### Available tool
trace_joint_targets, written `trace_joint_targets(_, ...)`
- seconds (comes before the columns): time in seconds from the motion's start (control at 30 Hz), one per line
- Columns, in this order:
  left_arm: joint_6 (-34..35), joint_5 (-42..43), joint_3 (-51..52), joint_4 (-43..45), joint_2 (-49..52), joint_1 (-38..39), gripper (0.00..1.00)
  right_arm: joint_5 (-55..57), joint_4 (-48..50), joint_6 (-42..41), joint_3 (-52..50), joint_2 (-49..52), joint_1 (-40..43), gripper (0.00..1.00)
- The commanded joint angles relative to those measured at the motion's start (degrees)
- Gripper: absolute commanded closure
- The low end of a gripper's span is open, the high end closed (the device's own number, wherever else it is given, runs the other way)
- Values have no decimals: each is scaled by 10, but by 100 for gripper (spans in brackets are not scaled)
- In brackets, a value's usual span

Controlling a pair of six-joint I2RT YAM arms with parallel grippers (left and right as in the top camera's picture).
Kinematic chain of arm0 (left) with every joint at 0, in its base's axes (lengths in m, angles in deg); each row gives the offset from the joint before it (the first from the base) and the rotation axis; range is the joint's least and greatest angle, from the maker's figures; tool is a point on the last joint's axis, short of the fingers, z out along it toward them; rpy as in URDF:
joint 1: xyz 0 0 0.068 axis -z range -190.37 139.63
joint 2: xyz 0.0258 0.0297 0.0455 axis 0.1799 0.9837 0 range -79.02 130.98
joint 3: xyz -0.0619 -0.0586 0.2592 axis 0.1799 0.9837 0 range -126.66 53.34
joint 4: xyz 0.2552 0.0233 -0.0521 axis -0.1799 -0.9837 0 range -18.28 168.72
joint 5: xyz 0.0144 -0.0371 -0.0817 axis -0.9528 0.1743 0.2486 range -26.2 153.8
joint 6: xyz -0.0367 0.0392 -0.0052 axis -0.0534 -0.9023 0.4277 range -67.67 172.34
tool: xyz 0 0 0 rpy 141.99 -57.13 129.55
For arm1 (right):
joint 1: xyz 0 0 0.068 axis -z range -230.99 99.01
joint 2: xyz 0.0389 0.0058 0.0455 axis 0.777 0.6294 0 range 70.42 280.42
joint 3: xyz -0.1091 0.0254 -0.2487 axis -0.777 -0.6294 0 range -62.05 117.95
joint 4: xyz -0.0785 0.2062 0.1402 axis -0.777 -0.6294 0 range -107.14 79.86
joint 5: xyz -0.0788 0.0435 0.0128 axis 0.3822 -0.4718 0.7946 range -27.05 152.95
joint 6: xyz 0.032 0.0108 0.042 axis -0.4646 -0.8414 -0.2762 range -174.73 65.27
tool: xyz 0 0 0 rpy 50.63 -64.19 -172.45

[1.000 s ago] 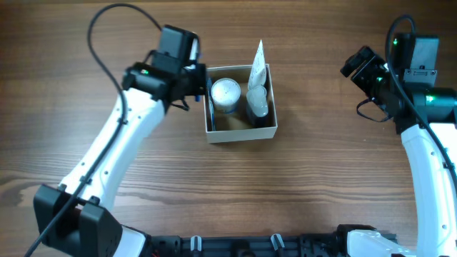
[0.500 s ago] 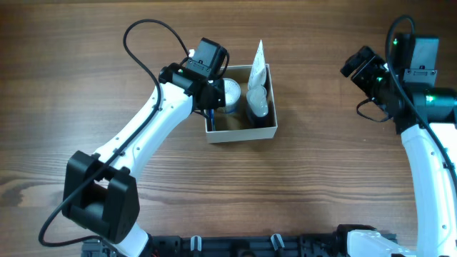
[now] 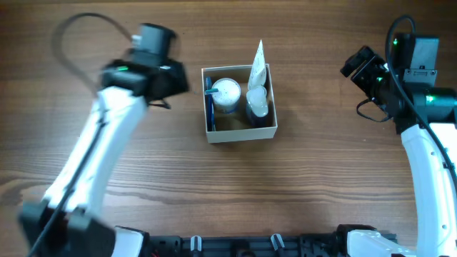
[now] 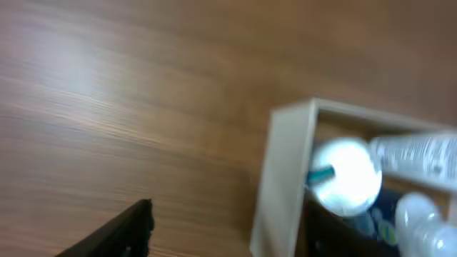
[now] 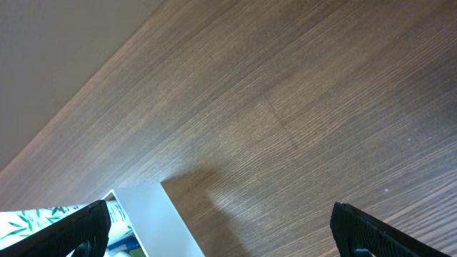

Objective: Pack container

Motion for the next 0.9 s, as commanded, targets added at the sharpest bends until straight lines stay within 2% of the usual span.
trace_joint_targets(0.0,-11,-8,-14,-21,-52,-83,0,-5,2,10,7,5,0,0)
trace_joint_targets(0.13,-32,-6,-14,-41,-58,-140,0,-5,2,10,7,5,0,0)
trace_joint_targets(0.27,-33,-10,-14,-52,-58,-166,0,-5,2,10,7,5,0,0)
trace_joint_targets(0.87,-33,-10,-14,-52,-58,-171,0,-5,1,10,7,5,0,0)
